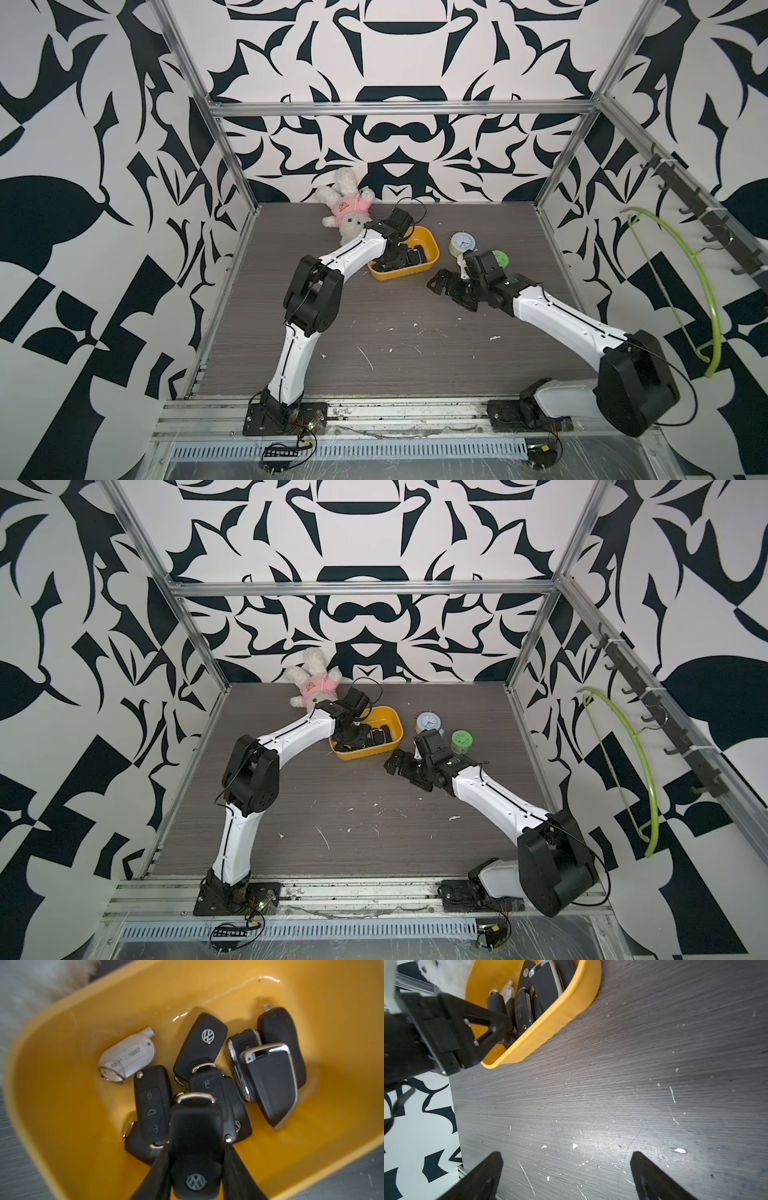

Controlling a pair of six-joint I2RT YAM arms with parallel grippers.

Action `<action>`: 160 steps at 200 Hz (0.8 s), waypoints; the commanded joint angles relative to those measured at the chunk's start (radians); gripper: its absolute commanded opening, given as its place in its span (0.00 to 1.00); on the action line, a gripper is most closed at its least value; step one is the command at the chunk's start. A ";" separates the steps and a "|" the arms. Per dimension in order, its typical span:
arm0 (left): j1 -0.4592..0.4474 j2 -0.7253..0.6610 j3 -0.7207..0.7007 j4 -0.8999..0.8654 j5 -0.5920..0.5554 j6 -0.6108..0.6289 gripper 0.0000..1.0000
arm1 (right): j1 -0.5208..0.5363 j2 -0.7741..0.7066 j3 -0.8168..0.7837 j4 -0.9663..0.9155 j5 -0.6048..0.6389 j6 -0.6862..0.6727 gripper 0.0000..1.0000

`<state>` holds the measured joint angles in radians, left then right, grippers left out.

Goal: Place the car key into the storage box
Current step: Place the car key in the storage box.

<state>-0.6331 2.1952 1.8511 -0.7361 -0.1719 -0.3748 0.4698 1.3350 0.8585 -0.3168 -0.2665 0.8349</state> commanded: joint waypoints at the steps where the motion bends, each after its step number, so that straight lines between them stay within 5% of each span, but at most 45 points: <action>1: 0.006 0.036 0.020 0.009 0.018 -0.007 0.12 | -0.005 -0.022 -0.002 0.002 -0.002 0.003 0.99; 28: 0.011 0.058 0.033 0.001 0.033 -0.016 0.17 | -0.007 -0.030 -0.002 -0.008 0.009 0.000 0.99; 67: 0.012 0.047 0.045 -0.009 0.041 -0.024 0.61 | -0.011 -0.039 0.001 -0.018 0.021 -0.012 0.99; 107: 0.011 -0.033 0.070 -0.037 0.033 -0.027 0.79 | -0.024 -0.091 0.047 -0.087 0.119 -0.119 0.98; 123: 0.012 -0.097 0.062 -0.042 0.021 -0.032 1.00 | -0.032 -0.119 0.069 -0.131 0.214 -0.202 0.98; 160: 0.015 -0.291 -0.055 -0.023 -0.056 -0.040 0.99 | -0.075 -0.203 0.024 -0.118 0.506 -0.427 0.99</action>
<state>-0.6262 2.0743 1.8553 -0.7509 -0.1627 -0.4049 0.4240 1.1908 0.8845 -0.4301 -0.0101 0.6014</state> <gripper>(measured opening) 0.994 0.987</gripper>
